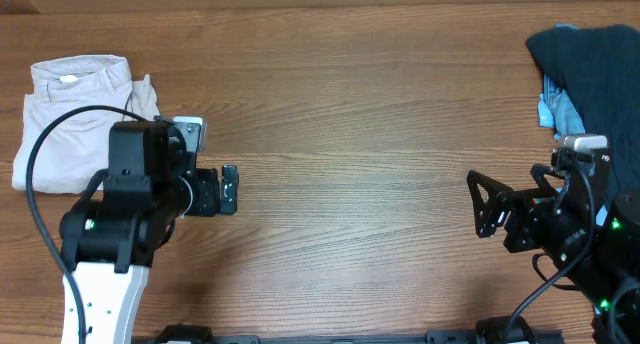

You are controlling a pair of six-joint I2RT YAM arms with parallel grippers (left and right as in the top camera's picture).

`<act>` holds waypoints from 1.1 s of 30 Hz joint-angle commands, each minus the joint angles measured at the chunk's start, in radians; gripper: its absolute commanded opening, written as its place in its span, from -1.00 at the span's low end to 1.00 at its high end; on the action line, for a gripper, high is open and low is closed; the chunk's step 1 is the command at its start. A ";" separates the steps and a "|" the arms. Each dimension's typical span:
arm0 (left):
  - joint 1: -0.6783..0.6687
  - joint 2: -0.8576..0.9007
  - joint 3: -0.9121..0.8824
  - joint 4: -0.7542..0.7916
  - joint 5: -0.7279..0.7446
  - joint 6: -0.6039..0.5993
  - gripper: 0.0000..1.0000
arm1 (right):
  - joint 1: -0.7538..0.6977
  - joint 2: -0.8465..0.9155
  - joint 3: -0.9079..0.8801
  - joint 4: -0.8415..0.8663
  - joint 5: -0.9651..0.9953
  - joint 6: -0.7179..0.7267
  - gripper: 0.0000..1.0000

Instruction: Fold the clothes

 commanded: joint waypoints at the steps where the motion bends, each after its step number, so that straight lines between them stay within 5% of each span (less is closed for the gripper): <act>1: -0.006 0.066 0.003 0.003 -0.010 0.000 1.00 | 0.000 -0.003 0.000 -0.018 0.011 -0.003 1.00; 10: -0.006 0.259 0.003 0.003 -0.010 0.000 1.00 | 0.001 -0.115 -0.089 -0.013 0.053 -0.004 1.00; 23: -0.006 0.452 0.003 0.004 -0.010 0.000 1.00 | 0.001 -0.766 -1.011 0.406 0.042 0.001 1.00; 33: -0.006 0.456 0.003 0.004 -0.010 0.000 1.00 | 0.001 -0.762 -1.175 0.443 0.038 0.000 1.00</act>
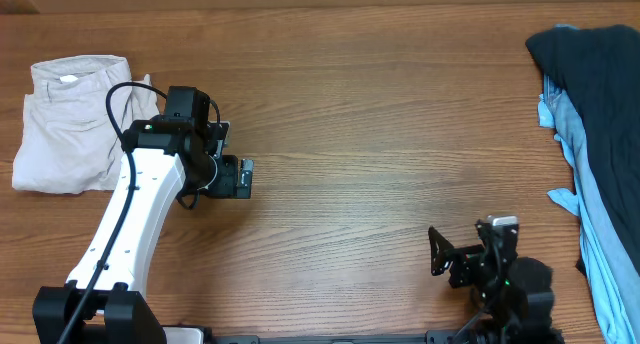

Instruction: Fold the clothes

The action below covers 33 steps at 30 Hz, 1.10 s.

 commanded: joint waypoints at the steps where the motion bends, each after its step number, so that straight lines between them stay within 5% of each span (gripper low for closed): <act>1: -0.006 0.002 0.004 0.001 -0.003 0.000 1.00 | 0.001 -0.007 -0.014 0.009 0.005 -0.002 1.00; 14: -0.024 -0.072 -0.040 0.040 -0.010 0.000 1.00 | 0.001 -0.007 -0.014 0.010 0.005 -0.002 1.00; 22: -0.040 -0.721 -0.513 0.355 -0.213 -0.040 1.00 | 0.001 -0.007 -0.014 0.010 0.005 -0.002 1.00; 28: -0.024 -1.265 -0.905 0.591 -0.202 -0.027 1.00 | 0.001 -0.007 -0.014 0.010 0.005 -0.002 1.00; 33: -0.024 -1.503 -1.044 0.670 -0.188 -0.047 1.00 | 0.001 -0.007 -0.014 0.010 0.005 -0.002 1.00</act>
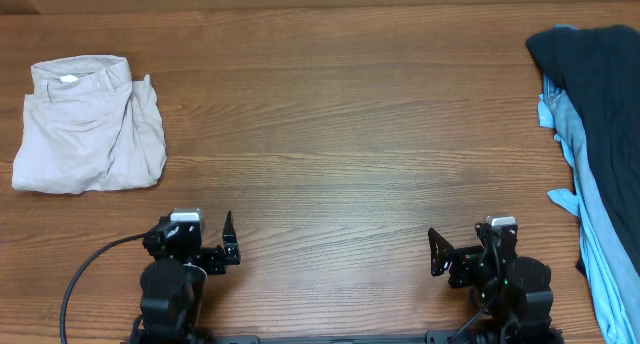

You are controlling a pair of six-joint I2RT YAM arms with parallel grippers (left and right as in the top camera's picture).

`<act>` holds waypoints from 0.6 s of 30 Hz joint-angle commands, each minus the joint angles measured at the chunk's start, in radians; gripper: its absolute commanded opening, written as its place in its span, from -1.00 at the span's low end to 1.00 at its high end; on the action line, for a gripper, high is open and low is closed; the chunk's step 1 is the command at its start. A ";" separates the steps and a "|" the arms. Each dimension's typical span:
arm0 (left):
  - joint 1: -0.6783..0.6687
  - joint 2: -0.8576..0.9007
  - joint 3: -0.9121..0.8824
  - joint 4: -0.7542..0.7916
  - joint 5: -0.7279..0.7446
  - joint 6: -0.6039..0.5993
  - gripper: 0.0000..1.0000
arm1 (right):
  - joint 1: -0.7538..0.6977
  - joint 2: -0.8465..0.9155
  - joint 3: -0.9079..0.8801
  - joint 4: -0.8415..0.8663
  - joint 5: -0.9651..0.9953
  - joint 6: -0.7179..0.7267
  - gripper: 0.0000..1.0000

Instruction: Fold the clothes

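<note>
Folded beige trousers (88,124) lie at the table's far left. A heap of unfolded clothes sits at the right edge: a dark navy garment (600,94) on top of a light blue one (592,234). My left gripper (229,246) rests at the near edge, left of centre, open and holding nothing. My right gripper (437,254) rests at the near edge, right of centre, also open and holding nothing. Both are far from any clothing.
The wooden table (340,154) runs across the whole view. The arms' bases and a black cable (90,274) sit along the near edge.
My left arm has drawn back from beside the folded trousers to the near edge of the table. The right arm has stayed where it was. The clothes have not moved.
First my left gripper was next to the folded trousers and my right arm reached out near the clothes heap at the right. Then the right arm was back at the near edge. Now the left arm is back there too.
</note>
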 commanded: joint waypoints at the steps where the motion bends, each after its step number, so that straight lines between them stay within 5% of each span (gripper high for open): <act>1: 0.006 -0.139 -0.081 0.045 0.004 -0.037 1.00 | 0.001 -0.007 -0.015 0.000 0.006 -0.001 1.00; 18: 0.008 -0.133 -0.088 0.085 0.005 -0.053 1.00 | 0.001 -0.007 -0.015 0.000 0.006 -0.001 1.00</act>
